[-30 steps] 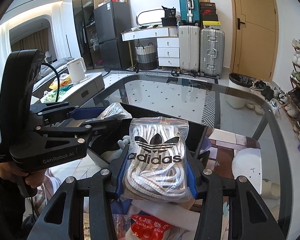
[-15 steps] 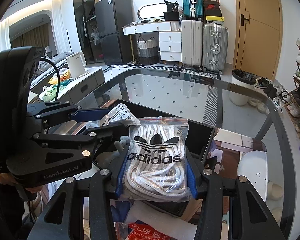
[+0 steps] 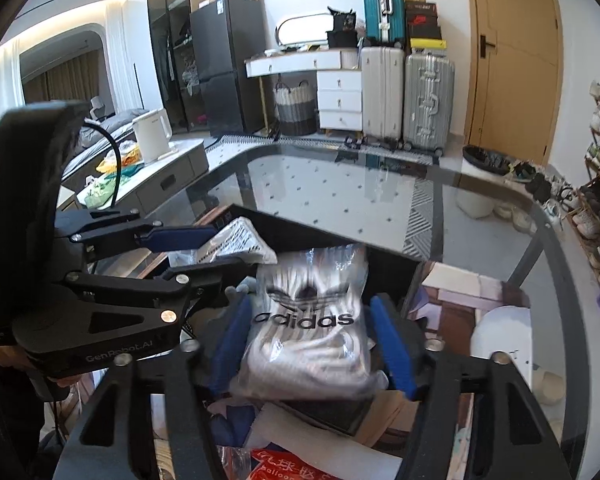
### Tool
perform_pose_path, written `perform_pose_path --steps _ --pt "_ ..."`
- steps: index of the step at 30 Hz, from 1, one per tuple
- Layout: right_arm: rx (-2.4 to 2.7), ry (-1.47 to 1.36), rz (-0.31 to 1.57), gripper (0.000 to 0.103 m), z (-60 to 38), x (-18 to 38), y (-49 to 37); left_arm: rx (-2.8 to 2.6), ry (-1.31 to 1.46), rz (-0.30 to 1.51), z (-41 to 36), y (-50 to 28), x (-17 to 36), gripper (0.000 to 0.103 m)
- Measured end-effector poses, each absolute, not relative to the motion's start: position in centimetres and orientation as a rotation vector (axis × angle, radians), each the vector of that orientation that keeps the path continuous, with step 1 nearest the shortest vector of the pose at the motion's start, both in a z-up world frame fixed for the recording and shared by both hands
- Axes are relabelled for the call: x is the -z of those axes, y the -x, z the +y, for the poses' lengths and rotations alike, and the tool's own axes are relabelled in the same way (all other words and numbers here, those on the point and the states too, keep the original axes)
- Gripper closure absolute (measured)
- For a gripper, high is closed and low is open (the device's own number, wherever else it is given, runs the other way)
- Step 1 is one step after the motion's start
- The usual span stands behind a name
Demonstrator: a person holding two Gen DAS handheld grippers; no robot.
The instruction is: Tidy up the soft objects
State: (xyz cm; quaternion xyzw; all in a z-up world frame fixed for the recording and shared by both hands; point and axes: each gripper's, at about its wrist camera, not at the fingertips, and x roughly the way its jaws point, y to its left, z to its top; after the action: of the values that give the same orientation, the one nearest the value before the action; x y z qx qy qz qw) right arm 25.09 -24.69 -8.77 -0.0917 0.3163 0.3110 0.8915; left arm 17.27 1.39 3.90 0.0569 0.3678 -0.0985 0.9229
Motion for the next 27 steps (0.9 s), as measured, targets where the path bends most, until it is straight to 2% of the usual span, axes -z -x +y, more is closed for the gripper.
perform_pose_path --steps 5,6,9,11,13,15,16,18,27 --pt "-0.622 0.206 0.634 0.026 -25.7 8.1 -24.4 0.204 -0.131 0.755 1.2 -17.2 -3.8 0.061" --pt "-0.617 0.209 0.632 0.021 -25.9 8.0 -24.2 0.205 -0.141 0.756 1.0 -17.1 -3.8 0.057" --pt "-0.603 0.2 0.623 0.017 -26.7 7.7 -23.3 0.214 -0.156 0.752 0.9 -16.6 -3.7 0.04" --pt "-0.595 0.184 0.617 0.012 -27.6 7.5 -22.6 0.223 -0.16 0.744 0.8 -16.2 -4.0 0.036" --pt "-0.588 0.164 0.612 0.009 -28.4 7.2 -21.9 0.227 -0.152 0.73 0.9 -15.6 -4.5 0.015" --pt "-0.585 0.148 0.612 0.005 -29.3 7.2 -21.2 0.217 -0.149 0.702 1.1 -14.8 -5.1 0.003" --pt "-0.58 0.142 0.611 0.004 -29.7 7.3 -20.8 0.214 -0.146 0.694 1.1 -14.5 -5.4 0.0" --pt "-0.569 0.122 0.616 0.001 -30.7 7.2 -20.1 0.22 -0.129 0.68 1.4 -13.7 -6.0 0.0" --pt "-0.551 0.05 0.675 0.001 -34.0 8.5 -17.7 0.2 -0.097 0.687 2.4 -10.4 -5.5 0.0"
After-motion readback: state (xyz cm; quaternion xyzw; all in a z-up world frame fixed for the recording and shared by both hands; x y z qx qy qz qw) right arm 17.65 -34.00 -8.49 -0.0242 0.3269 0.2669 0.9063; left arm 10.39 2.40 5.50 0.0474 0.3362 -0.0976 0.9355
